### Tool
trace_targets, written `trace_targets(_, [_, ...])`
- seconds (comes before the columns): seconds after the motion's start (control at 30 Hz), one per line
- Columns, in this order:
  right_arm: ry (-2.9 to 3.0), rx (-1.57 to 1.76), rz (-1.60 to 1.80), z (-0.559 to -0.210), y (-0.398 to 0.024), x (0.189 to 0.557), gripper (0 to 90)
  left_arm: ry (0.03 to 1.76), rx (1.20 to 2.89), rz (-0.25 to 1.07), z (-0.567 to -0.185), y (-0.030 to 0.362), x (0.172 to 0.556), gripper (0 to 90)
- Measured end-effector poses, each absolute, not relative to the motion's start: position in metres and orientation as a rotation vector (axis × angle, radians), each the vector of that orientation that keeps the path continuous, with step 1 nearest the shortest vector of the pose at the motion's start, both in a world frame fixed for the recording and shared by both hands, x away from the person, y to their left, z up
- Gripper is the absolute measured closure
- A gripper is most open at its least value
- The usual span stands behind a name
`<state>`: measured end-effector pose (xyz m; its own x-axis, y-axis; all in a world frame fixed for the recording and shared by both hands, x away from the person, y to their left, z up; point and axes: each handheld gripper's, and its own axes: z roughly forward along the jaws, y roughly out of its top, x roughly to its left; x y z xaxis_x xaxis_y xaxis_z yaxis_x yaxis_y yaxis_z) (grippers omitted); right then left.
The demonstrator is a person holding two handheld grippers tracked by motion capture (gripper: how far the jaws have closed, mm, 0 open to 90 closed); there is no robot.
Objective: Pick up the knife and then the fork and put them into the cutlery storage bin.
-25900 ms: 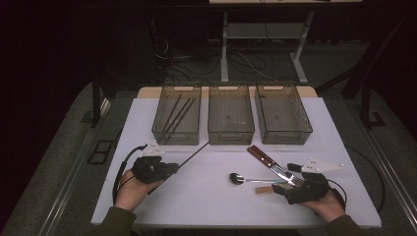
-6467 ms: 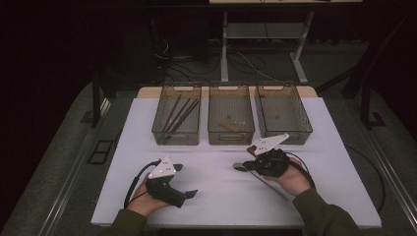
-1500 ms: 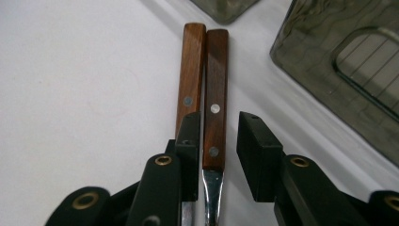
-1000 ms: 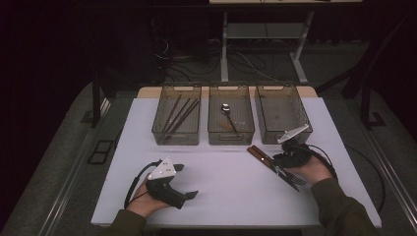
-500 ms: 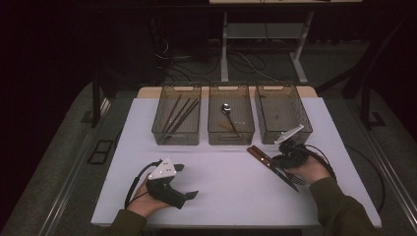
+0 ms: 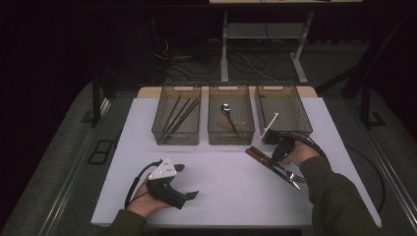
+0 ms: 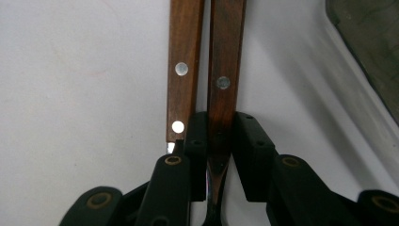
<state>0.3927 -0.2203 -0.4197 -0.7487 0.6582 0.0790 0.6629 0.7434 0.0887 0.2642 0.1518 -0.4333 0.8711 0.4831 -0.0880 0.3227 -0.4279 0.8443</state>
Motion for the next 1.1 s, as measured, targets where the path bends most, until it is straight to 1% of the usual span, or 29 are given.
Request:
trace_targets(0.2, [-2.884,-1.087,-0.054,-0.42,-0.211,0.4,76.8,0.58,2.053,0.206,-0.433,0.151,0.264,0.0])
trace_targets(0.37, [-2.882,-1.092,-0.078,-0.419,-0.214,0.399,77.2,0.578,2.055,0.206,-0.433,0.152,0.265,0.0])
trace_targets(0.63, [-2.889,-1.124,-0.262,-0.405,-0.231,0.391,77.1,0.58,2.055,0.205,-0.433,0.151,0.264,0.0])
trace_targets(1.1, [-2.869,-1.192,-0.726,-0.388,-0.269,0.37,77.1,0.588,2.053,0.21,-0.434,0.152,0.265,0.0])
